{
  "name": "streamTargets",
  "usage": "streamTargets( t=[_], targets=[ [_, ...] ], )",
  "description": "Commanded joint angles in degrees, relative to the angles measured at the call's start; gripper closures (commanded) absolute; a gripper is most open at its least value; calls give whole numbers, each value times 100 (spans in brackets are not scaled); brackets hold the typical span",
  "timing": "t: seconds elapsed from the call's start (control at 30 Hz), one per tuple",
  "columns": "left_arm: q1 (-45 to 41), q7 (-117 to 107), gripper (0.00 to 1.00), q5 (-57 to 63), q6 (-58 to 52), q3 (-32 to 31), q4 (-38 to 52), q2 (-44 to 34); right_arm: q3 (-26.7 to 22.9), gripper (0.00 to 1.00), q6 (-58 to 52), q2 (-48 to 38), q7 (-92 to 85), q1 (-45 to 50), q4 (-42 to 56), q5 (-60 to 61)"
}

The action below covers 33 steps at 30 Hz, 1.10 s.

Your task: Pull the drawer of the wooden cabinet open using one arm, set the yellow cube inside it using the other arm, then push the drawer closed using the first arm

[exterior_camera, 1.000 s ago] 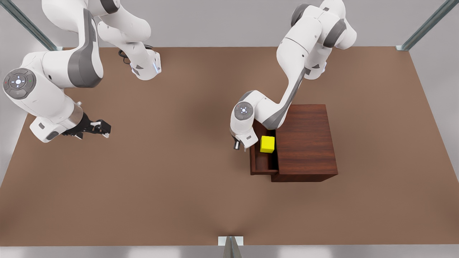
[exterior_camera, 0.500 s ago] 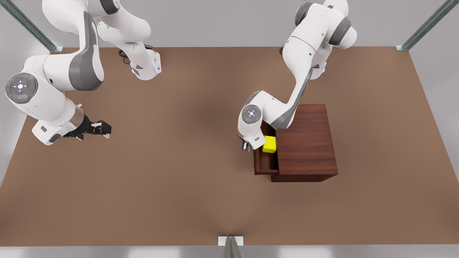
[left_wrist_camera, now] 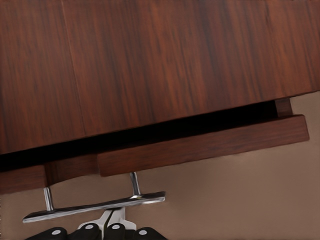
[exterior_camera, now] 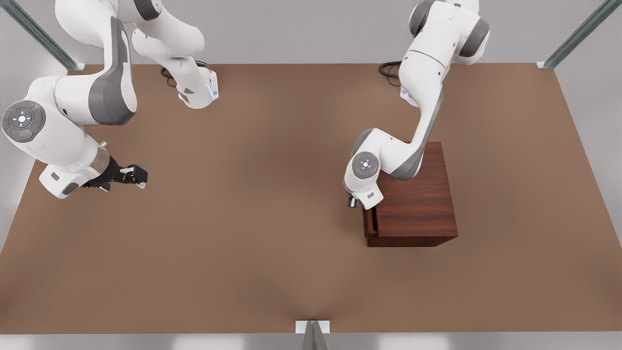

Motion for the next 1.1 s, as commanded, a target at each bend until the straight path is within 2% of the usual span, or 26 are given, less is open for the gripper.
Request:
streamTargets(
  t=[0.0,0.6,0.63,0.67,0.8,0.87,0.9,0.93,1.07],
  targets=[
    [56,922,79,-14,-153,2,1,-32,9,0,-9,-7,-73,22,3,4],
    [126,1151,79,-225,-425,-7,89,-208,27,0,-9,-15,-65,48,3,4],
    [144,1221,42,-322,-863,-33,536,-296,18,0,0,-7,-65,48,3,4],
    [179,1493,0,-296,-1409,-16,985,-278,18,0,-1,-7,-65,31,3,4],
    [1558,7274,0,-243,-2069,19,1812,-287,36,0,-71,-59,-47,48,55,-31],
    [1980,9505,0,46,-2314,46,1812,-629,-43,0,-97,-129,14,-31,117,-23],
    [2130,10054,0,319,-2516,37,1812,-998,9,0,-97,-147,32,-84,126,-14],
    [2604,10081,0,354,-2718,-357,1812,-1367,-34,0,-97,-165,32,-92,126,-5],
    [2772,10107,0,566,-3132,-631,1882,-1588,18,0,-88,-156,269,-57,108,-5]
  ],
)
